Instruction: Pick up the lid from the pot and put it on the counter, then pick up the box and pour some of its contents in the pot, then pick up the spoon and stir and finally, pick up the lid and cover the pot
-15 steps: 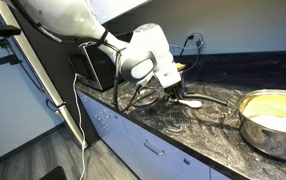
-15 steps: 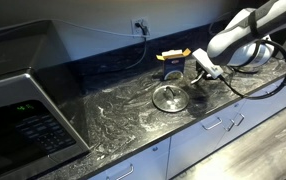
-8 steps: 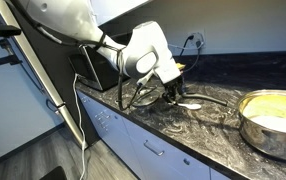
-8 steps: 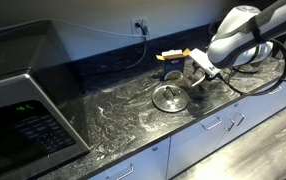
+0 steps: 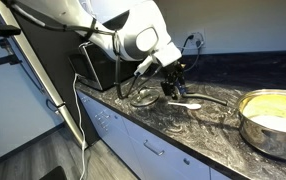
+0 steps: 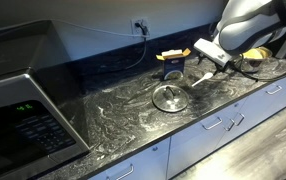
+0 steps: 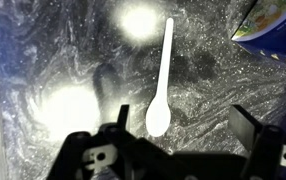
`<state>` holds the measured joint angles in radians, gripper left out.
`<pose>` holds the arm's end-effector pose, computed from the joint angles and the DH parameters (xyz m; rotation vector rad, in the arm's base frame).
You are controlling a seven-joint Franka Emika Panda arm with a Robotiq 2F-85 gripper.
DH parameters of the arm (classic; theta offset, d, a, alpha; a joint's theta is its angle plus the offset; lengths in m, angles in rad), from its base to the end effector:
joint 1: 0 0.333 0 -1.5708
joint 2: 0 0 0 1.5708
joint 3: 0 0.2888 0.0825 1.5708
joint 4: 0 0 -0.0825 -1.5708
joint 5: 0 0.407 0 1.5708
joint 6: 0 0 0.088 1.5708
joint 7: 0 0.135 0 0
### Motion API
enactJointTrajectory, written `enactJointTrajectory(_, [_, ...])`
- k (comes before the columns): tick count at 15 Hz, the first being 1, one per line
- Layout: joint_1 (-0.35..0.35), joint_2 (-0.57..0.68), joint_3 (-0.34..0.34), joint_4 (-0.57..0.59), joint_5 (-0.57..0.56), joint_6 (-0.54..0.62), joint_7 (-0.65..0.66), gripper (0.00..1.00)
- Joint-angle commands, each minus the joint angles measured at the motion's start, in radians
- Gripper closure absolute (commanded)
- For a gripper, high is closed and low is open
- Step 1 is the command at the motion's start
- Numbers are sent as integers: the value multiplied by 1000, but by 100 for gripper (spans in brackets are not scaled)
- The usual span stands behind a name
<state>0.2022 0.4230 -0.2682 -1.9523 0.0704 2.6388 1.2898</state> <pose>0.6559 -0.0407 0.2286 -2.3230 1.9072 -0.4018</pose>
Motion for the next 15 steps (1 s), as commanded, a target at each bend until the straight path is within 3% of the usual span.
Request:
enactJointTrajectory(1, [-7, -99, 6, -42, -101, -85, 49, 0])
enactJointTrajectory(8, [-40, -204, 59, -65, -167, -175, 71, 0])
enactJointTrajectory(15, [-83, -278, 123, -102, -147, -192, 58, 0])
